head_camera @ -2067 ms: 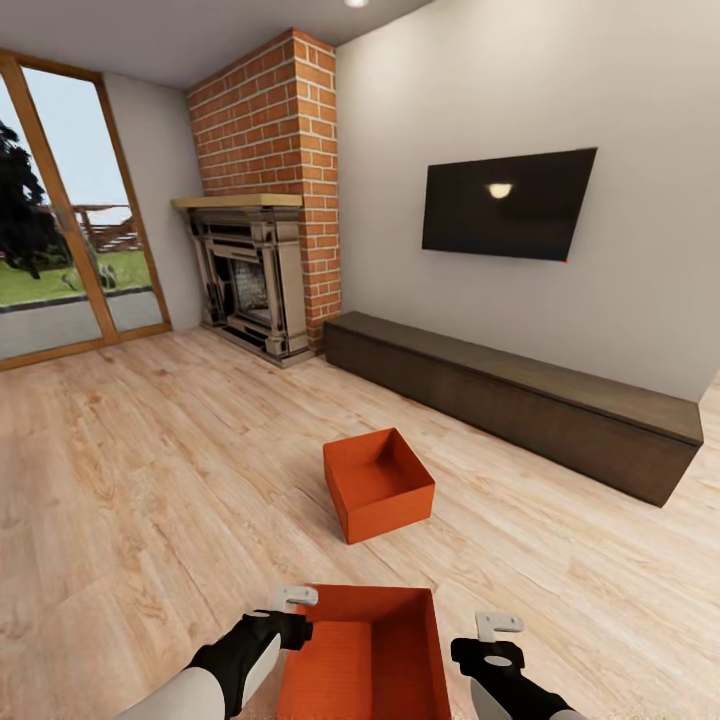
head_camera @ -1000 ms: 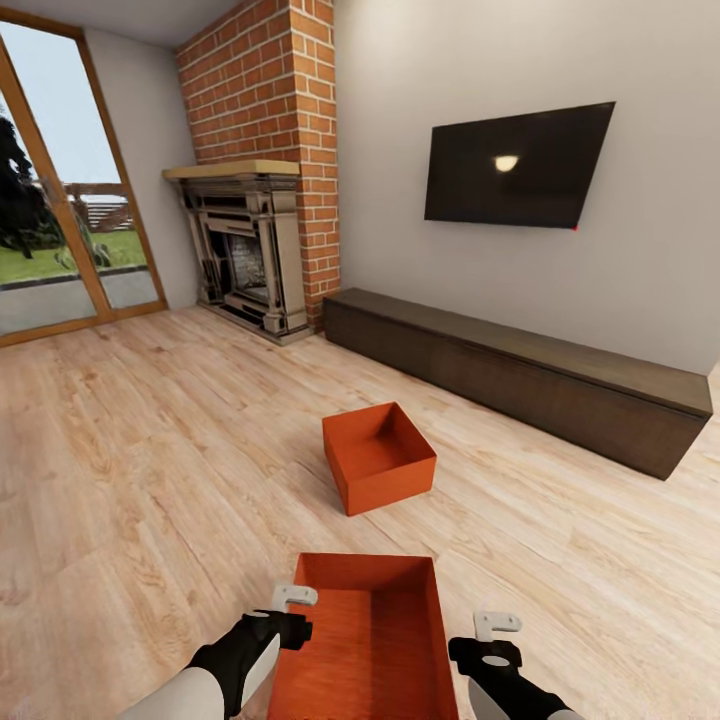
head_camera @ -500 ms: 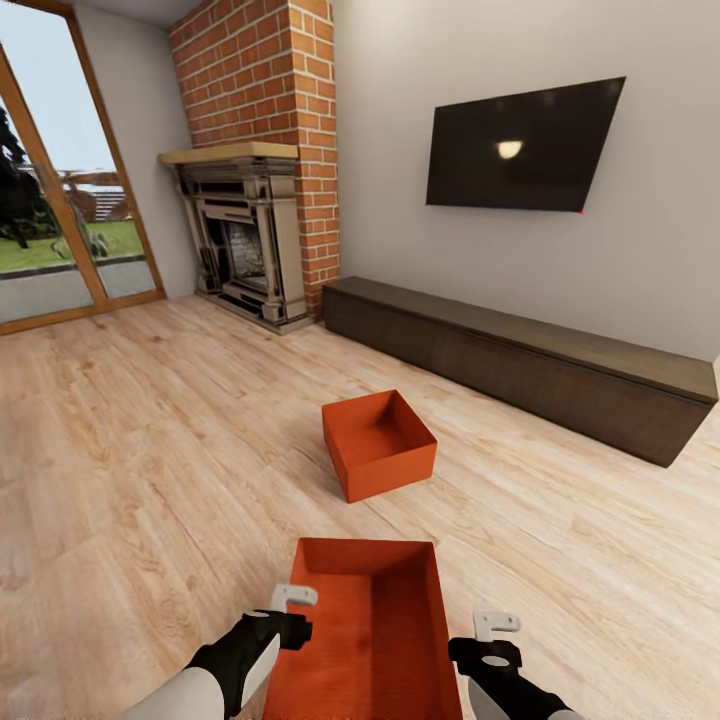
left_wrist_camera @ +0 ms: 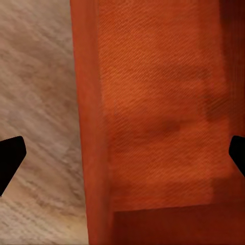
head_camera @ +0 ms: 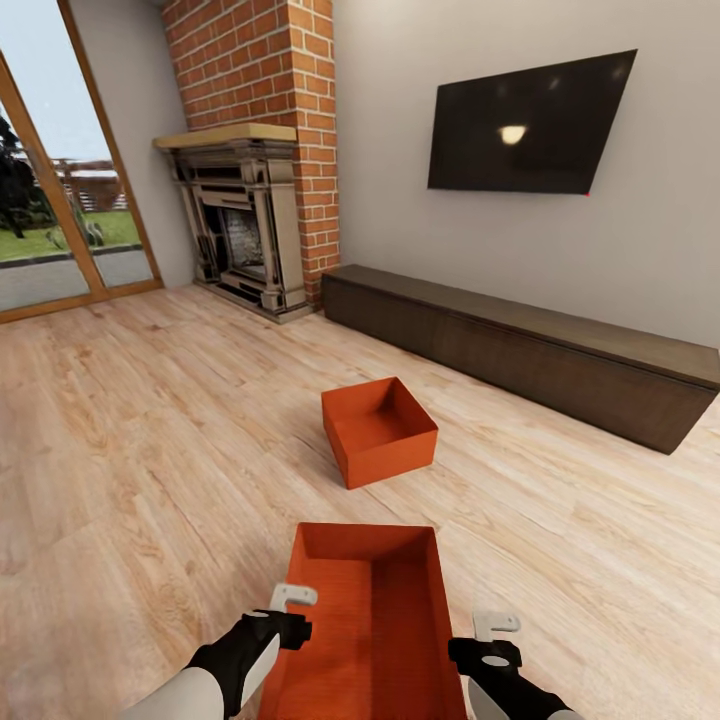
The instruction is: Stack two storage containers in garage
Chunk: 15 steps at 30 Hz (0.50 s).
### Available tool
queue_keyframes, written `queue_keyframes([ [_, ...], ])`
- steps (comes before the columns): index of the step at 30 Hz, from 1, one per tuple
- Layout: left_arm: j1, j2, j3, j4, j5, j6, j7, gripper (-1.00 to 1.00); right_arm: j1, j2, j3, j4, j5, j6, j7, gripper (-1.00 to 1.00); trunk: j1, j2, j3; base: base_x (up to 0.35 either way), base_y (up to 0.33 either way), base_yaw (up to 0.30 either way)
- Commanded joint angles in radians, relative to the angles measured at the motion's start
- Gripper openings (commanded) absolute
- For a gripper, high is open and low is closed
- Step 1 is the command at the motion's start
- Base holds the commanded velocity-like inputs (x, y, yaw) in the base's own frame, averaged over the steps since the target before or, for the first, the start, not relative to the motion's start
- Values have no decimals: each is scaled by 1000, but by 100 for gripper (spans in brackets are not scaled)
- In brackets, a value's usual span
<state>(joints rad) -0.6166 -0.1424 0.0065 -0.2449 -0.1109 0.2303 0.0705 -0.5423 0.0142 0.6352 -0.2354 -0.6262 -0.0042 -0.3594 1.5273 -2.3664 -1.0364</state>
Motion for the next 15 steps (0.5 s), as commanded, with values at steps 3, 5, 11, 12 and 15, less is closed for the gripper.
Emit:
queue_keyframes([
  [3, 0, 0, 1, -2, -9, 6, 2, 100, -1, 0, 9, -1, -8, 0, -6, 100, 11, -22, -15, 0, 0, 0],
  [5, 0, 0, 1, -2, -9, 6, 2, 100, -1, 0, 9, -1, -8, 0, -6, 100, 19, -36, -25, 0, 0, 0],
  [11, 0, 0, -1, -3, -10, 5, 2, 100, -1, 1, 11, -1, -7, -3, -5, 100, 38, -71, -50, 0, 0, 0],
  [12, 0, 0, -1, -3, -10, 4, 2, 100, -1, 1, 11, -1, -7, -3, -5, 100, 38, -71, -51, 0, 0, 0],
  [15, 0, 0, 0, -3, -10, 3, 2, 100, -1, 1, 12, -1, -5, -4, -4, 100, 38, -71, -52, 0, 0, 0],
])
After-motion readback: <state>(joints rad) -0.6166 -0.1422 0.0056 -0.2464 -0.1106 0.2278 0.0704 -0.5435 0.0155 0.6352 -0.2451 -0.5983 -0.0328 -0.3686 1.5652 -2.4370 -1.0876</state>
